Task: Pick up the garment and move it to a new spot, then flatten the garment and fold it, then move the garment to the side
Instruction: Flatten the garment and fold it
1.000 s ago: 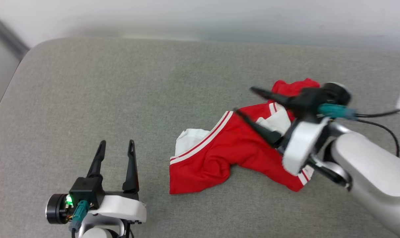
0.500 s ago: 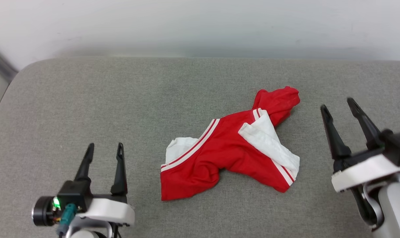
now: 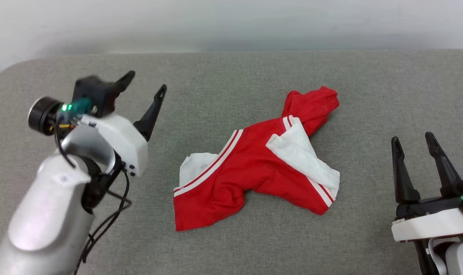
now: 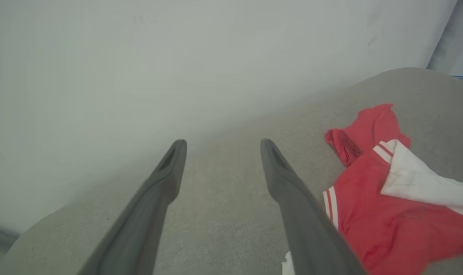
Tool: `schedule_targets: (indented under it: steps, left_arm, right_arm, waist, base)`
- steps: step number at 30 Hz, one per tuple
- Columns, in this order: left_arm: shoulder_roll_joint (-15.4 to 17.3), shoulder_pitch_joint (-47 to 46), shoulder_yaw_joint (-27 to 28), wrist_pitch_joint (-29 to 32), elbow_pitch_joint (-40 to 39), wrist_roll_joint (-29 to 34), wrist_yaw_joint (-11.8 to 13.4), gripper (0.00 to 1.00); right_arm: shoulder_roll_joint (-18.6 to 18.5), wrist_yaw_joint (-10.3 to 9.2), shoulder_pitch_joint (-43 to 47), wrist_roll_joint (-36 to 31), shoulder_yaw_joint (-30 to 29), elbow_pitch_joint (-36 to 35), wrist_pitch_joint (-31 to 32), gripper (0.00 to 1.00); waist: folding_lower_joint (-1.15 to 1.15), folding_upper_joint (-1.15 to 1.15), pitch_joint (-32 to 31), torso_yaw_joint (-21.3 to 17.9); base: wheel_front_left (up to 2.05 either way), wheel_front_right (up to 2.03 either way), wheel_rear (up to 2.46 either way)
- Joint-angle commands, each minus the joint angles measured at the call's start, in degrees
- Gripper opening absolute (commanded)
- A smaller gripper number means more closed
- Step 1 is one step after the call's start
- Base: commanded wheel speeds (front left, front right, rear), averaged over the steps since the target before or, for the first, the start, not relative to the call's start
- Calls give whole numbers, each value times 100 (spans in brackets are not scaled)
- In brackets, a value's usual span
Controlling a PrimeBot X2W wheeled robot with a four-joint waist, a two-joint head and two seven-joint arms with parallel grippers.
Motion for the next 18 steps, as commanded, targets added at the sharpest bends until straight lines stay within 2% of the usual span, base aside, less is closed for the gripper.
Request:
schedule_targets:
  steps: [1, 5, 9, 13, 18]
  left_arm:
    - [62, -62, -40, 112, -6, -89, 2, 100]
    - [555, -557, -720, 1355, -44, -961, 1, 100]
    - [900, -1009, -1248, 2432, 23, -1663, 0, 100]
    - [1114, -1382, -1718, 3304, 111, -2206, 0, 100]
    - [1218, -1723, -2322, 4060, 208, -2684, 0, 100]
  right_arm:
    - [-4, -2, -73, -19, -13, -33, -10, 100]
    - [-47, -2, -174, -38, -34, -85, -12, 100]
    - [-98, -2, -307, -51, 14, -88, -10, 100]
    - [-164, -2, -468, -48, 93, -62, 12, 100]
    - [-204, -2, -638, -12, 148, -73, 11, 100]
  waist:
    - [0, 0, 50, -31]
    - [0, 0, 207, -88]
    - [0, 0, 383, -178]
    - [0, 0, 562, -299]
    - [0, 0, 810, -433]
  base:
    - [0, 0, 0]
    - [0, 0, 0]
    - [0, 0, 0]
    - [0, 0, 0]
    - [0, 0, 0]
